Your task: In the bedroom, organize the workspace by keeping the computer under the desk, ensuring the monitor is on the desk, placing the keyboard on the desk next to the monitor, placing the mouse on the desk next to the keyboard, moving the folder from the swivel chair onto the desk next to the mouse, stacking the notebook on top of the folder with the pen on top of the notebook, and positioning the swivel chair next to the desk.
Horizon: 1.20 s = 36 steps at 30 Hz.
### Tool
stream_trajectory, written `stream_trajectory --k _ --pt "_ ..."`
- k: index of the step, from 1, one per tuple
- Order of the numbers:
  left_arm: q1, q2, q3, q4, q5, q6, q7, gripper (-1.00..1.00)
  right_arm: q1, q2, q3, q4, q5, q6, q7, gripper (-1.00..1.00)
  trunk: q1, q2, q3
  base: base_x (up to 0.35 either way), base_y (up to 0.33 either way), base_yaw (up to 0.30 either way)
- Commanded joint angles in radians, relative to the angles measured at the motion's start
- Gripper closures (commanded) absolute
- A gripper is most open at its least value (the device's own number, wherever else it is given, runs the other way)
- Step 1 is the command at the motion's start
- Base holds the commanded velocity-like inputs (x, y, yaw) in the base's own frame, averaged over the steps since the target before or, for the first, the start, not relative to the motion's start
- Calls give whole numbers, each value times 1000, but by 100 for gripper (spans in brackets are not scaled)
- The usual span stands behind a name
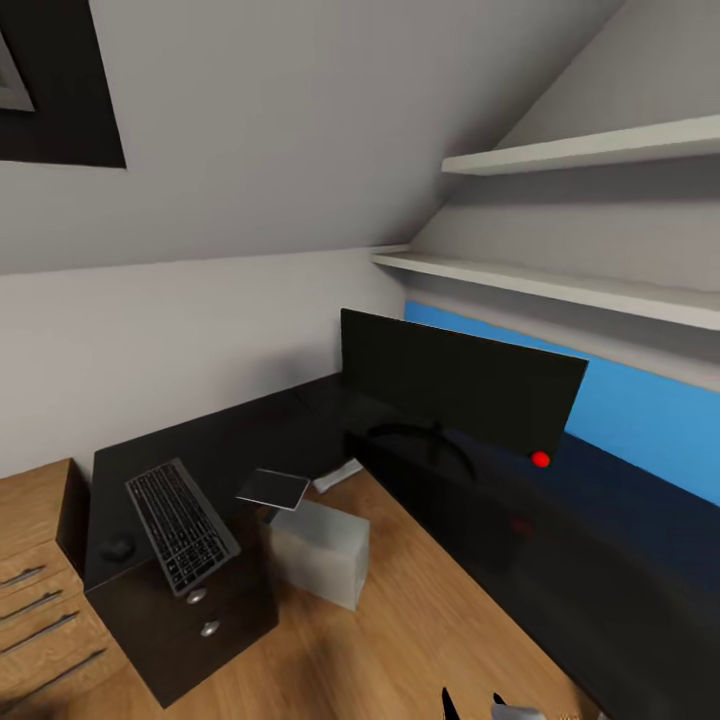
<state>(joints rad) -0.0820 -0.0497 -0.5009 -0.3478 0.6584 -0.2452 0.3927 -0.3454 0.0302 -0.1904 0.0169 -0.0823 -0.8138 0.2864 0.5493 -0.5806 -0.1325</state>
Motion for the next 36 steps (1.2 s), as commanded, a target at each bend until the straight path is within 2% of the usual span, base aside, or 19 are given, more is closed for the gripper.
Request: stream_trajectory --k 1,11,23,33,36 --pt "-1 1 -9 0 9 -5 6 -100 -1 1 -4 1 -9 -2 9 -100 0 -2 -1 0 0 -268" --pt "-1 1 -8 0 9 -5 6 -100 -1 6 -2 3 8 -18 4 -100 0 -2 9 0 0 -265" --pt "-1 1 -8 0 10 -5 6 -100 -1 1 -2 4 8 -18 3 -100 0 -2 20 0 0 -260" --pt "-1 1 -8 0 10 -5 6 -100 -1 7 -3 6 7 -11 -21 -100 0 -2 22 0 0 -59" --pt "-1 1 -8 0 10 -5 6 -100 -1 8 -2 6 7 25 -47 -100 0 -2 22 0 0 -4"
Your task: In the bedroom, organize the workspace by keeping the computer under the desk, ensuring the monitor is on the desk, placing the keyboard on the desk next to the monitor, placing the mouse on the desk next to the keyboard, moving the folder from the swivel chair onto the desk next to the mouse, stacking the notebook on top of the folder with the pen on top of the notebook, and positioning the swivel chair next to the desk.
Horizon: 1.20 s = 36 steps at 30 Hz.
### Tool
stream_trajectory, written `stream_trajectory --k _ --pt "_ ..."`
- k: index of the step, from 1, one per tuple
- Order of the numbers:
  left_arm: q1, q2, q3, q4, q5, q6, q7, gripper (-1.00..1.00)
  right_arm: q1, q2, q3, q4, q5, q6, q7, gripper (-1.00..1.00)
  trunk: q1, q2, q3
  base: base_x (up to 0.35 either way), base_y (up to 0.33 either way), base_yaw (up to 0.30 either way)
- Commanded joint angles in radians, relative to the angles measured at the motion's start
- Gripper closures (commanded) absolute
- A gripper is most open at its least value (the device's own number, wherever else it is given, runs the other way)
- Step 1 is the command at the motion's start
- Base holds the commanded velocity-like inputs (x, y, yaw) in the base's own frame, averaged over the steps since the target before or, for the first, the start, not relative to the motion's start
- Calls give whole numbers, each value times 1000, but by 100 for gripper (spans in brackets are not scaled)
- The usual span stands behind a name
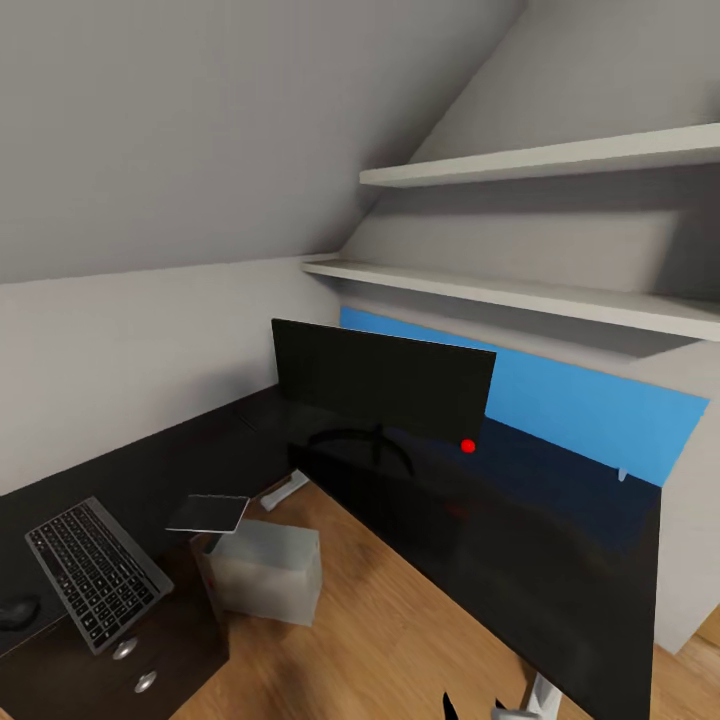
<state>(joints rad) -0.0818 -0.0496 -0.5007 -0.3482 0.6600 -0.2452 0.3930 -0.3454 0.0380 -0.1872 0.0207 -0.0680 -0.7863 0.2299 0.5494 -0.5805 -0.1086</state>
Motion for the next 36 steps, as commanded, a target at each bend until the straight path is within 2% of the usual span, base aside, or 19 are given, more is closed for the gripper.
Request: stream_trajectory --k 1,36 --pt "-1 1 -9 0 9 -5 6 -100 -1 0 -6 2 -7 2 7 -100 0 -2 -2 0 0 -2" --pt "-1 -1 -10 0 9 -5 6 -100 -1 -1 1 -2 -1 19 -4 -100 0 -2 -2 0 0 0"
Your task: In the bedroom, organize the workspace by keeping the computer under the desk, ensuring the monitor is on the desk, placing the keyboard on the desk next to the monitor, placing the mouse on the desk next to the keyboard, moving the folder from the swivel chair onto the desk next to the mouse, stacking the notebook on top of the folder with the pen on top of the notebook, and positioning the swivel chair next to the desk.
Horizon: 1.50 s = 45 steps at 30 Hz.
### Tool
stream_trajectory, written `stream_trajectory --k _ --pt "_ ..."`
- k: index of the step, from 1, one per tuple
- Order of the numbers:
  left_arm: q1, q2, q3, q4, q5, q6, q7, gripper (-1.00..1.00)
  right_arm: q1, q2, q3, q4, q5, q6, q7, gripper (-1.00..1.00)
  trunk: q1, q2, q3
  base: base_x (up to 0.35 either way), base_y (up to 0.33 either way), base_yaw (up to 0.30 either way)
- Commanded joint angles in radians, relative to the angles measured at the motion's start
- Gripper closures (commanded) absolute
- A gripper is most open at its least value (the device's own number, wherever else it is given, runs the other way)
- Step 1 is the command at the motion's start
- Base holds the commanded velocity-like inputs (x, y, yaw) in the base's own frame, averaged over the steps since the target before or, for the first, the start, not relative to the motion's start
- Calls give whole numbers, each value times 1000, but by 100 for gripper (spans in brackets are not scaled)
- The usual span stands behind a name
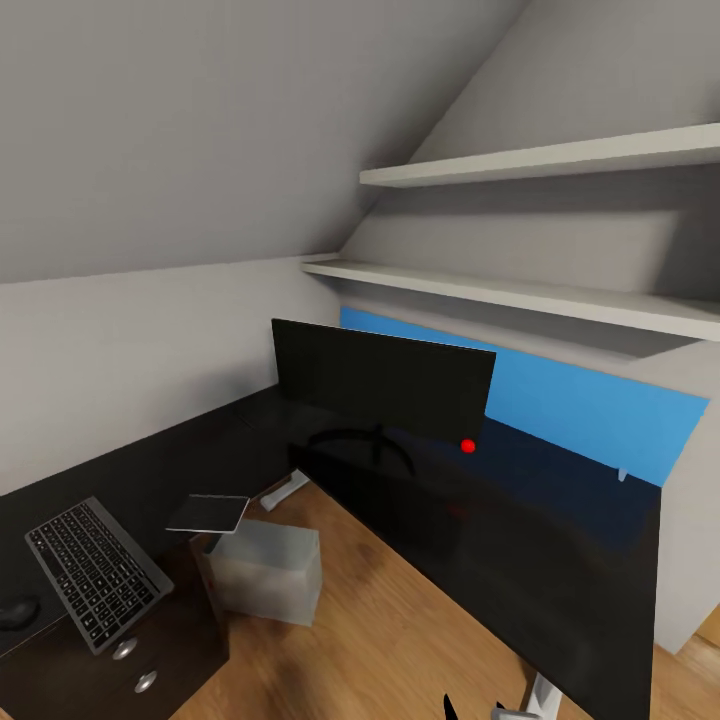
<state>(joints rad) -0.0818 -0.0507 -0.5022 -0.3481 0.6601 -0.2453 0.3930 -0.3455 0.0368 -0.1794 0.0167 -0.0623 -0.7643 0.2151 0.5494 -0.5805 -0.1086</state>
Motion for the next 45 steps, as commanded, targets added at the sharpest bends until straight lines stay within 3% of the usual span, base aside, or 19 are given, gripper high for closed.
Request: stream_trajectory --k 1,11,16,23,25,27,29,31,33,37,41,45 --pt "-1 0 -9 0 9 -5 6 -100 -1 0 -6 2 -7 -3 10 -100 0 -2 -2 0 0 0" --pt "-1 0 -8 0 10 -5 6 -100 -1 8 5 1 5 -9 11 -100 0 -2 -2 0 0 0" --pt "-1 0 -8 0 10 -5 6 -100 -2 49 45 -14 65 -6 -22 -100 0 -2 -2 0 0 0" --pt "-1 0 -7 0 10 -5 6 -100 -2 112 55 -95 163 19 -127 -100 0 -2 -2 0 0 0" --pt "-1 0 -7 0 10 -5 6 -100 -3 138 57 -141 228 71 -168 -100 0 -2 -2 0 0 0" --pt "-1 0 -6 0 10 -5 6 -100 -3 138 58 -241 309 218 -202 -100 0 -2 -2 0 0 0" --pt "-1 0 -6 0 10 -5 6 -100 -3 138 60 -289 325 285 -207 -100 0 -2 -2 0 0 0" --pt "-1 0 -6 0 10 -5 6 -100 -3 138 69 -391 340 407 -206 -100 0 -2 -2 0 0 0" --pt "-1 1 -5 0 10 -5 6 -100 -4 138 77 -503 344 502 -190 -100 0 -2 -2 0 0 0" --pt "-1 1 -4 0 10 -6 6 -100 -6 138 80 -618 326 572 -179 -100 0 -2 -2 0 0 0" --pt "-1 2 -2 1 11 -5 6 -100 -10 138 89 -790 246 667 -172 -100 0 -2 -2 0 0 0" --pt "-1 2 -1 1 12 -5 6 -100 -11 138 91 -891 212 703 -171 -100 0 -2 -2 0 0 0"
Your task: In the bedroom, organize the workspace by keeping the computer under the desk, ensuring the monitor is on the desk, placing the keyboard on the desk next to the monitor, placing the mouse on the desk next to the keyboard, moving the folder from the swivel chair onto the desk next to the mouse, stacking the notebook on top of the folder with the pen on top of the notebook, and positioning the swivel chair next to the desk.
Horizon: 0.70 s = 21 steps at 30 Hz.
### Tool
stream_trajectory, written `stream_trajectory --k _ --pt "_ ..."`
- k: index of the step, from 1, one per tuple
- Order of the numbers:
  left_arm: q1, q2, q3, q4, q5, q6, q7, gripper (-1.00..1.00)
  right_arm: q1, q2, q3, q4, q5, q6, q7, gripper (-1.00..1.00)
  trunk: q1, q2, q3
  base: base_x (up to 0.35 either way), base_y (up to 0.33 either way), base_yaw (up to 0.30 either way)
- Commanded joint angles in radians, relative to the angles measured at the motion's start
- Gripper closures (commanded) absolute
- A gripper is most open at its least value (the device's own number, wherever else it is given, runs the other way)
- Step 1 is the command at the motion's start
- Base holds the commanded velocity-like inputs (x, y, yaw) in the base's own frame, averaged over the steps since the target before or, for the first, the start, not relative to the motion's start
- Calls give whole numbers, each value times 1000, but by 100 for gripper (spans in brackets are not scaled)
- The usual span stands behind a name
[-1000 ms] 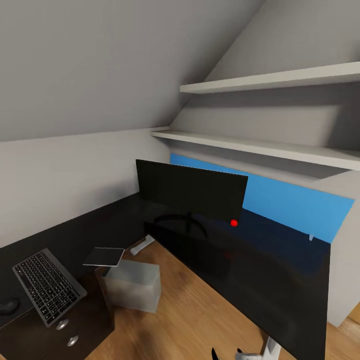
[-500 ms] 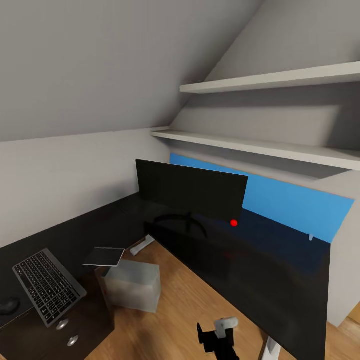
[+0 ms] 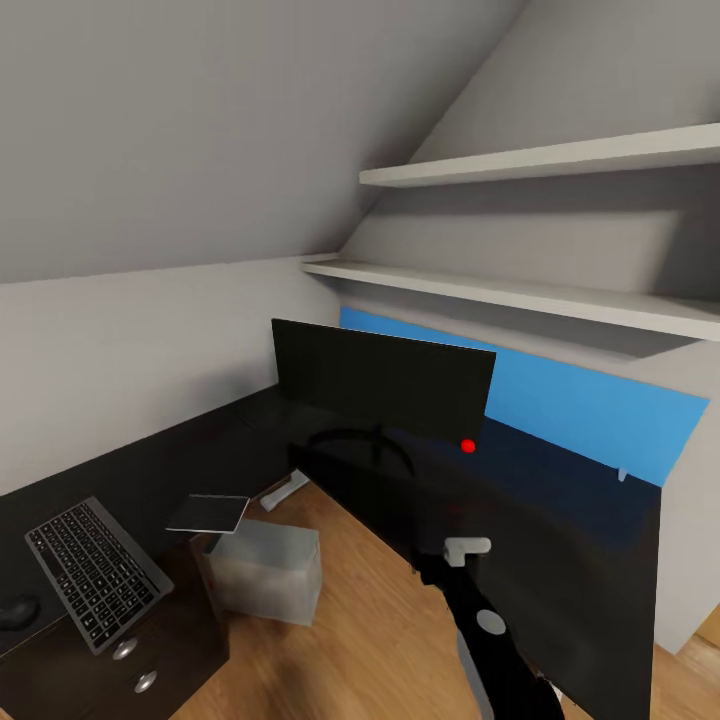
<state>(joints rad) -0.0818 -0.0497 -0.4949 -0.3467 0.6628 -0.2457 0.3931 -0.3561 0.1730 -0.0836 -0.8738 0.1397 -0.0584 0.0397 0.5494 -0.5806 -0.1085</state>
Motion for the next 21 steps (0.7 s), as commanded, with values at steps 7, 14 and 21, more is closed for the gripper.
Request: stream_trajectory --k 7,14,21 --pt "-1 1 -8 0 9 -6 6 -100 0 1 -9 -84 -5 13 5 -100 0 -2 -2 0 0 0" --pt "-1 1 -8 0 10 -6 6 -100 0 1 -22 -45 -7 12 -12 -100 0 -2 -2 0 0 0" --pt "-1 1 -8 0 11 -22 6 -100 -4 1 -100 -37 -49 11 -158 -100 0 -2 -2 0 0 0"
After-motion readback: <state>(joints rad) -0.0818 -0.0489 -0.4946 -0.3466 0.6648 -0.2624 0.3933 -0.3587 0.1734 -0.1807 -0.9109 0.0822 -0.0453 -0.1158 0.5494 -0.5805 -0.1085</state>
